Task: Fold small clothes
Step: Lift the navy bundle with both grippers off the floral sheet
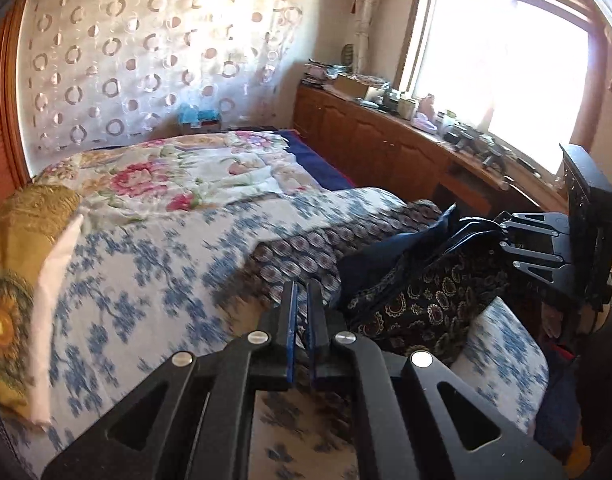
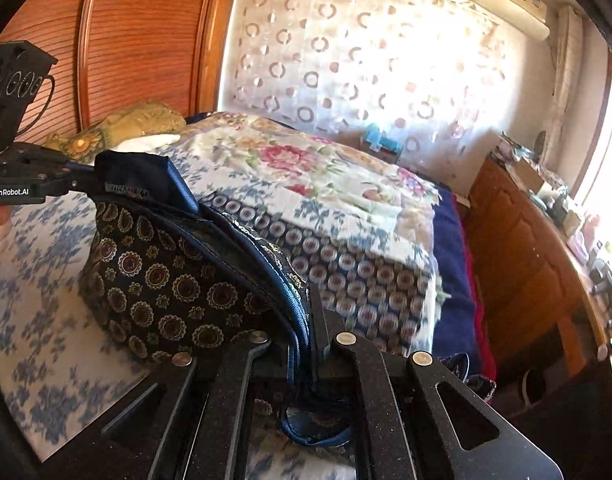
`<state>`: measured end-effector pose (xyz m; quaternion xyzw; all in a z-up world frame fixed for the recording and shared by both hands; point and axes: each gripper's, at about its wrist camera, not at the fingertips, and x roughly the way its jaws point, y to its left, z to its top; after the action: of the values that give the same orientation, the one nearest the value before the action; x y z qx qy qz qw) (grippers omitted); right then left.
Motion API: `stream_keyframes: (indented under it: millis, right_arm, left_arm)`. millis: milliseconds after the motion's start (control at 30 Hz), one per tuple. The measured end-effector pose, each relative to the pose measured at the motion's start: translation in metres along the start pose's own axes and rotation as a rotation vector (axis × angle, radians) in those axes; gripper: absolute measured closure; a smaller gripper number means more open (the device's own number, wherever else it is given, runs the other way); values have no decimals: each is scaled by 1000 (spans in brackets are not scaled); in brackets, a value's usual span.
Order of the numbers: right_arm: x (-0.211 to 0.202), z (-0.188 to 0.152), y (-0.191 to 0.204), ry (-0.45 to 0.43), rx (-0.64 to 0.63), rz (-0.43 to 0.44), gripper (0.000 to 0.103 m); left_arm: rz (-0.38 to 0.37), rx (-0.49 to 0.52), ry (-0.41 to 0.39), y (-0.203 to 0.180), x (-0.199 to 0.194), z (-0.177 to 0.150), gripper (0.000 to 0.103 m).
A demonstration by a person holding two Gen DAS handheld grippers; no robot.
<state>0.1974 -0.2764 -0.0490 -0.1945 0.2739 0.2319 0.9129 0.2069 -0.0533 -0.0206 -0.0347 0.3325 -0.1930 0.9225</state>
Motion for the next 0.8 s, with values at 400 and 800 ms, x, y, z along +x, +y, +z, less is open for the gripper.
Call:
stream_keyframes:
  millis: [400,800]
  right_arm:
    - [84,24,-31,97,37,26,101]
    - [76,25,-76,93,183,-59,46]
  left_arm:
    - [-22,4,78,29,48,29,79]
    - [-66,8,182,21,103,28,78]
